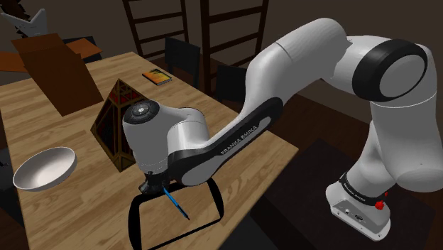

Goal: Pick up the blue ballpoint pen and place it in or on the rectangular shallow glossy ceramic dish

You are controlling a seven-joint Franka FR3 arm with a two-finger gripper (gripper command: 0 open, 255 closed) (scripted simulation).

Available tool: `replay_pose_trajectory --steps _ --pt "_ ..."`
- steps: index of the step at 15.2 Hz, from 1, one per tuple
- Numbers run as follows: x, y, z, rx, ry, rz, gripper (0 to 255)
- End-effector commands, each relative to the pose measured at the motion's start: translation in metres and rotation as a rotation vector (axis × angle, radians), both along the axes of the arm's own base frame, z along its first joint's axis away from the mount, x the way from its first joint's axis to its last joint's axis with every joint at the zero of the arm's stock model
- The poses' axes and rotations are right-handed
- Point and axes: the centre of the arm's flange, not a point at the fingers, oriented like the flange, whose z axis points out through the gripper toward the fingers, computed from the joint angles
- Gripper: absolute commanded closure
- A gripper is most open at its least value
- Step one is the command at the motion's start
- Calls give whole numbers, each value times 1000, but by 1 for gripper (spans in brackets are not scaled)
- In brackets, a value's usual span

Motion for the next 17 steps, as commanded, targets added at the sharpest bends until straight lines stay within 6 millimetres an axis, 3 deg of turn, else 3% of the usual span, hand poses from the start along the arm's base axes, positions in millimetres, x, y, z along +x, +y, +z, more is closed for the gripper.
replay_pose_trajectory --steps 1,5,13,14,17 --pt "1 -1 -11 0 0 0 255" --pt "1 -1 -32 0 0 0 255" --pt "1 -1 -32 0 0 0 255" --pt "1 -1 -32 0 0 0 0" --pt "1 -1 -32 0 0 0 0"
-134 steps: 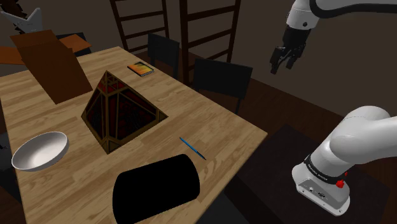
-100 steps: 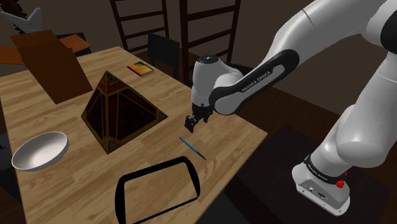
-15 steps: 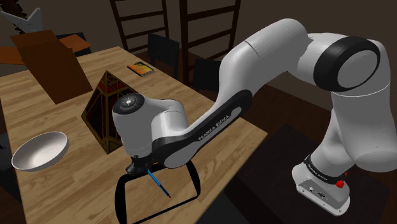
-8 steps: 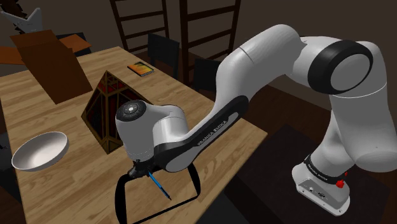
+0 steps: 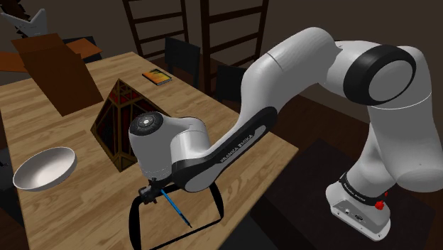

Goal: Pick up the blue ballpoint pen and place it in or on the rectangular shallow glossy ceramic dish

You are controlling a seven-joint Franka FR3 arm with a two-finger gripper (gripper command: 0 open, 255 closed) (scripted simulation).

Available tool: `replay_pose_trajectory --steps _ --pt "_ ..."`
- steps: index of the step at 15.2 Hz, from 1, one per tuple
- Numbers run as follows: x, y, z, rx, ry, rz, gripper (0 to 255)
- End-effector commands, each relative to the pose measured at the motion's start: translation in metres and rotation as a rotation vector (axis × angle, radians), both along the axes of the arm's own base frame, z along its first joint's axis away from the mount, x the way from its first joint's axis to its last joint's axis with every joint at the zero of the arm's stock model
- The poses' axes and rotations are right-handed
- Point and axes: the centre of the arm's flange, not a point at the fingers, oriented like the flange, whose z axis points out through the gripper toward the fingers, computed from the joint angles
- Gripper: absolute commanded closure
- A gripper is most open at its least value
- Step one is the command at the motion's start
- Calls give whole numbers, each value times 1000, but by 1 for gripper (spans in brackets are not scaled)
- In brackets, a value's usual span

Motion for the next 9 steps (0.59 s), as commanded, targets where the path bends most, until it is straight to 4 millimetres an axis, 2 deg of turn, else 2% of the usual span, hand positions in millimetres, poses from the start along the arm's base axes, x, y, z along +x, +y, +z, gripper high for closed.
replay_pose_trajectory --steps 1,2,6,9 --pt "0 0 0 0 0 0 0" --pt "0 0 0 0 0 0 0" --pt "-4 -2 50 0 0 0 0" --pt "-4 -2 50 0 0 0 0"
